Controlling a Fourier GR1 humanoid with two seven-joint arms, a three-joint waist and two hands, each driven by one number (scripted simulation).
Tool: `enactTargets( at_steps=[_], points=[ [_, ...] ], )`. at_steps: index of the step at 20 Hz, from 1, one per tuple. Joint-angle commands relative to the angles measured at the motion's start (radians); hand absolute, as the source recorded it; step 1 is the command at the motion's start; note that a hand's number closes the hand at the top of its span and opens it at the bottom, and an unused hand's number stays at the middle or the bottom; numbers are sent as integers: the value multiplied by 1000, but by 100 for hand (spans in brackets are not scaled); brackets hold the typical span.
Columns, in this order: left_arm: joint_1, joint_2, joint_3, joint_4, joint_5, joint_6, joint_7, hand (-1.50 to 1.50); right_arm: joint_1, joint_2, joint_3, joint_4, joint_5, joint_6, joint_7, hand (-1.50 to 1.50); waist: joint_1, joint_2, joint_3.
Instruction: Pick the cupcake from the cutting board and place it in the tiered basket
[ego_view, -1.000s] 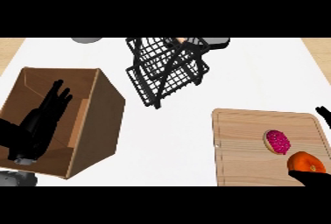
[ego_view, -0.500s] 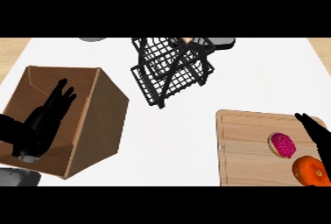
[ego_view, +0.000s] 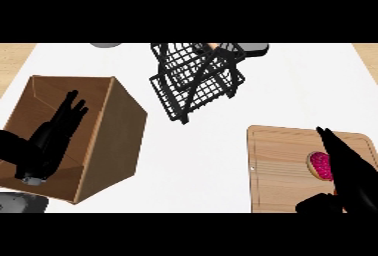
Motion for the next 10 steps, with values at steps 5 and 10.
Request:
enactTargets(
  at_steps=[5,10],
  points=[
    [13,-41,37,87,-16,-45,-7,0,29,93,1,190,149,-77,-96,-150,-9,5,-6],
    [-6,-76,31,66,-74,-33,19,0,57,102,-44,254,216,-108,-175,-150,-10,4,-6]
  ],
)
